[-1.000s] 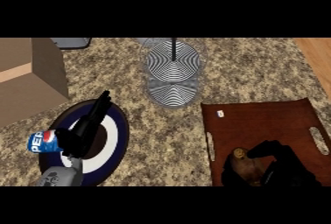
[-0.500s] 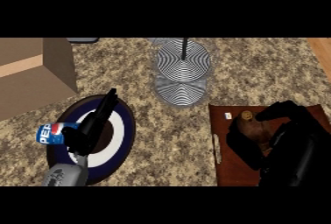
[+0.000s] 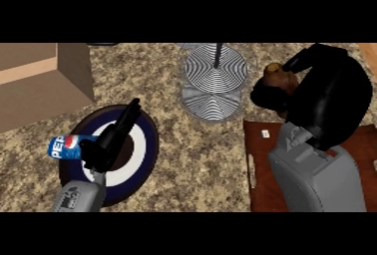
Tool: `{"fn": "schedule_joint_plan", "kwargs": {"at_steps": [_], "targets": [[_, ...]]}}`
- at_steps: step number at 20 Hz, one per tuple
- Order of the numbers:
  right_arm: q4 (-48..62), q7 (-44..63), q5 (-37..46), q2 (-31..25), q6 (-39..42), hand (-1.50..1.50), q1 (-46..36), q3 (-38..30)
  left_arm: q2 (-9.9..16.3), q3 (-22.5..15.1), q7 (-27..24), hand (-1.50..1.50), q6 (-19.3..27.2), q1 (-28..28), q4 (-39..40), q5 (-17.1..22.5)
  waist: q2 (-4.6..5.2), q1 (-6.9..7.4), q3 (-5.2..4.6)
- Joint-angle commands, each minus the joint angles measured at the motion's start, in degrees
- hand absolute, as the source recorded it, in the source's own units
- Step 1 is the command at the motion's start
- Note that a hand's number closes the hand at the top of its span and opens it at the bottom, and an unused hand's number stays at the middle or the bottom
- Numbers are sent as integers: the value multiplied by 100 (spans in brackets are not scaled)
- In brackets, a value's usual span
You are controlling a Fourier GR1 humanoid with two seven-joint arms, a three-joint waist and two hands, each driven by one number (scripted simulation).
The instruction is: Pick the sweet potato from the tray and place it in the tiered basket
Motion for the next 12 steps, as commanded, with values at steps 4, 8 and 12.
{"fn": "schedule_joint_plan", "kwargs": {"at_steps": [4,8,12], "targets": [[2008,1088,-585,24,-289,150,-1670,-1064,33,81,-37,0,-9,-38,85,16,11,67,7],[3143,872,-723,24,-852,150,-2179,-1330,-107,-76,-81,0,33,-52,59,-83,17,55,11],[4086,500,-1009,24,-1457,150,-2675,-1705,-52,16,8,0,4,-204,168,-49,39,74,15]]}}
